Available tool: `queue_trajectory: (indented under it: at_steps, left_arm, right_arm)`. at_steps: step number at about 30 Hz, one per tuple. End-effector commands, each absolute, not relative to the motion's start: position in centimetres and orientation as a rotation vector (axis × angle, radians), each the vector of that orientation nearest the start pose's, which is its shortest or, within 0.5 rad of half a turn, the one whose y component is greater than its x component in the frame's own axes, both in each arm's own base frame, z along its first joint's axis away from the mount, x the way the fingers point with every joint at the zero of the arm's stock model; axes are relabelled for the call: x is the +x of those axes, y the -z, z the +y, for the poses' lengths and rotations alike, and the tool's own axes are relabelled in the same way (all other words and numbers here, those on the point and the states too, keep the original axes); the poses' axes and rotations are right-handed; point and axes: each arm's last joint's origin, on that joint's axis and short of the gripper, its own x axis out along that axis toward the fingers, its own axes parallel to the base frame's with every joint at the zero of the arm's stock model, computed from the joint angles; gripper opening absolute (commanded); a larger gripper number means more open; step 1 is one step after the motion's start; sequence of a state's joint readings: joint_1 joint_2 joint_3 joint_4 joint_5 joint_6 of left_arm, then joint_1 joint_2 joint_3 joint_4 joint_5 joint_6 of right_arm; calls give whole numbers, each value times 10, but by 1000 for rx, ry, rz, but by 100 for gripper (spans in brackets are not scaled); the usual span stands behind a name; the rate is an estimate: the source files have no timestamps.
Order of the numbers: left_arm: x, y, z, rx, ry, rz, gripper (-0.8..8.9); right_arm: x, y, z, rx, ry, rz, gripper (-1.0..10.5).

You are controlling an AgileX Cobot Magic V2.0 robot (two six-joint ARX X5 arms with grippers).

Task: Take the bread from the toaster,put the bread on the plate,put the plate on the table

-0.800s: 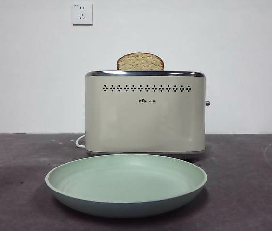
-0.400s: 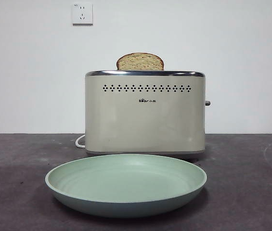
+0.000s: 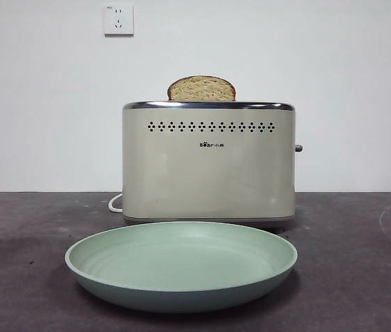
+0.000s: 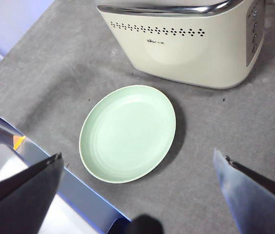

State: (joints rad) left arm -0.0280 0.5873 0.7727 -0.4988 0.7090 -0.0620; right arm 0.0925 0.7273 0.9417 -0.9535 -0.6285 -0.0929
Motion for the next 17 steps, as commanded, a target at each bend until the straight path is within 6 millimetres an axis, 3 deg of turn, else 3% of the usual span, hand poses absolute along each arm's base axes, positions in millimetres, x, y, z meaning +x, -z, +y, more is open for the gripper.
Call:
queue_trajectory:
  at_steps: [1, 8, 17]
  left_arm:
    - [133, -329, -27, -135, 761, 280, 588]
    - [188, -333, -47, -70, 855, 208, 588]
    - [264, -341, -83, 39, 925, 239, 587]
  right_arm:
    - [114, -329, 28, 112, -724, 690, 661]
    - [114, -329, 28, 112, -724, 690, 661]
    - [114, -329, 28, 112, -723, 690, 661]
